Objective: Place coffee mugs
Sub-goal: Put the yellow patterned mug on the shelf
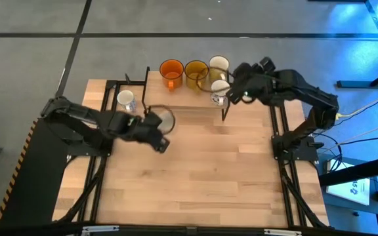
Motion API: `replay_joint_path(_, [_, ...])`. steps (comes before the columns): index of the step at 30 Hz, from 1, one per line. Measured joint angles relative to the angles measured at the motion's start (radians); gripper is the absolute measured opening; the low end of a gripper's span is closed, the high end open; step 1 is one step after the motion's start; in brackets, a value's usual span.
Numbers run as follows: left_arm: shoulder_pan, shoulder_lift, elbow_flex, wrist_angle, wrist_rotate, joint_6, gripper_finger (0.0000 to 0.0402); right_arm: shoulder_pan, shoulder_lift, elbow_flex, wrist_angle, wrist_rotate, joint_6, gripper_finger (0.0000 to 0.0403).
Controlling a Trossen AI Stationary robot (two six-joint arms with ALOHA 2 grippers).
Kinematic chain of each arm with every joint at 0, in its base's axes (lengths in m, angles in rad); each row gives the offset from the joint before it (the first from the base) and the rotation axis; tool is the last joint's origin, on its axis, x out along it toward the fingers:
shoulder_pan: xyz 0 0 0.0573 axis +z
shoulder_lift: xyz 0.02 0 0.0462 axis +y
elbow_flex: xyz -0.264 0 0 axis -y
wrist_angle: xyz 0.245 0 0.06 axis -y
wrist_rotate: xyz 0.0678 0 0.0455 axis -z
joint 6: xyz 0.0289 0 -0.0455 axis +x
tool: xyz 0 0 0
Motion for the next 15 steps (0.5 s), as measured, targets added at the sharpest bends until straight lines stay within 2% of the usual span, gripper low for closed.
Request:
replay_joint_path(7, [0.174,0.117,0.194,-0.016,-0.022,0.089,0.0052,-0.108,0.009,0.000,0.008,-0.028,-0.066,0.0205])
replay_joint_path(15, [0.293,0.324,0.454,-0.018,-0.019,0.206,0.0052,-0.114,-0.001,0.000,0.004,-0.023,-0.086,0.0205])
